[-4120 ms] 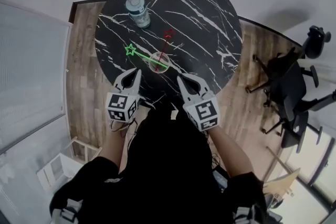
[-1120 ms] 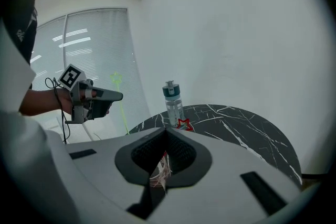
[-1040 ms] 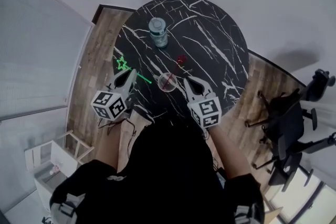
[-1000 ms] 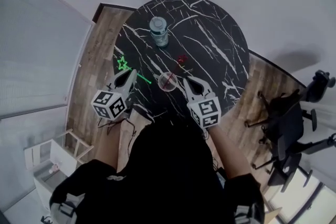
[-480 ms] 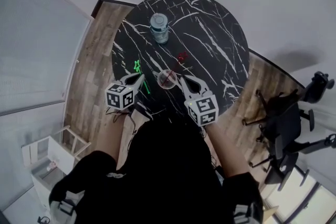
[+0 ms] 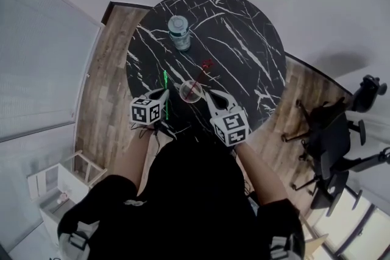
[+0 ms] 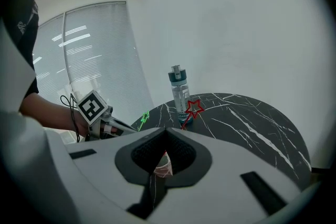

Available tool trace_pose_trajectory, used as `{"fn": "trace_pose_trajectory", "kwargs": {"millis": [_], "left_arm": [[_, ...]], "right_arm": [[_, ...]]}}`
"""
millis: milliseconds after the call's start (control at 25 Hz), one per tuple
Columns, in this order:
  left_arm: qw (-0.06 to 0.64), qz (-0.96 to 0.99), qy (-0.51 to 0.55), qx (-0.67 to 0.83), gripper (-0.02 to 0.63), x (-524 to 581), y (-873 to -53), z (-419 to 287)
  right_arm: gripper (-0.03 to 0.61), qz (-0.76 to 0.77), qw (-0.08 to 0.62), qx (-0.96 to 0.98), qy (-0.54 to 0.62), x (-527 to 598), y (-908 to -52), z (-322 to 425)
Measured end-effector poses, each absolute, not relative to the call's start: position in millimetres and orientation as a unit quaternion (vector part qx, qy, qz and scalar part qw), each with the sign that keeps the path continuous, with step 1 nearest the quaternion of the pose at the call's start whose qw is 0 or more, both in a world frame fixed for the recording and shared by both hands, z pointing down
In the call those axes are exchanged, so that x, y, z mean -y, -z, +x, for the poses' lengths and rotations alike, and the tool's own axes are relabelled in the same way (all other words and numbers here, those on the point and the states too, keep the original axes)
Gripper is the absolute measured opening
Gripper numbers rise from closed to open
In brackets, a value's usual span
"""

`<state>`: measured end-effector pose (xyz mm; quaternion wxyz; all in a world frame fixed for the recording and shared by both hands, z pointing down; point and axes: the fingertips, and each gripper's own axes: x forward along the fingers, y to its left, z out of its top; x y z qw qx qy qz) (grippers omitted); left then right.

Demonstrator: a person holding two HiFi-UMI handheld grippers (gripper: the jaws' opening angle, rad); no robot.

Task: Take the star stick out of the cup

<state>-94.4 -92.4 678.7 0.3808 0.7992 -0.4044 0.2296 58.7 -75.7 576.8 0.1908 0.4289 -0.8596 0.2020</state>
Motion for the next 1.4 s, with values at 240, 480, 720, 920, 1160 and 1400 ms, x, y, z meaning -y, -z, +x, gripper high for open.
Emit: {"fn": "trace_pose_trajectory", "kwargs": {"millis": [240,480,720,920,1160,1400], "left_arm": [[0.396,0.785,-0.246,0.407,0.01,85,-702,-92],[0.401,0.775,-0.264,0.411,0.01,84,-718,-92],[0.393,0.772,-0.264,0.424,0.011,89,-721,-95],[0.398,0.77,-0.273,0.417,0.011,87,-733,-94],[0.4,0.765,-0.288,0.415,0.011,86,-745,-93],[0.399,0.764,-0.288,0.416,0.011,86,-746,-91]], "right_arm": [[-0.003,0.43,0.196,0.857,-0.206,71,-583,61],[-0.003,0.434,0.192,0.853,-0.218,71,-587,65],[-0.003,0.435,0.191,0.852,-0.219,73,-587,65],[-0.003,0.435,0.192,0.852,-0.221,72,-590,64],[-0.003,0.436,0.192,0.85,-0.224,72,-588,66],[-0.003,0.438,0.193,0.848,-0.226,71,-590,71]]}}
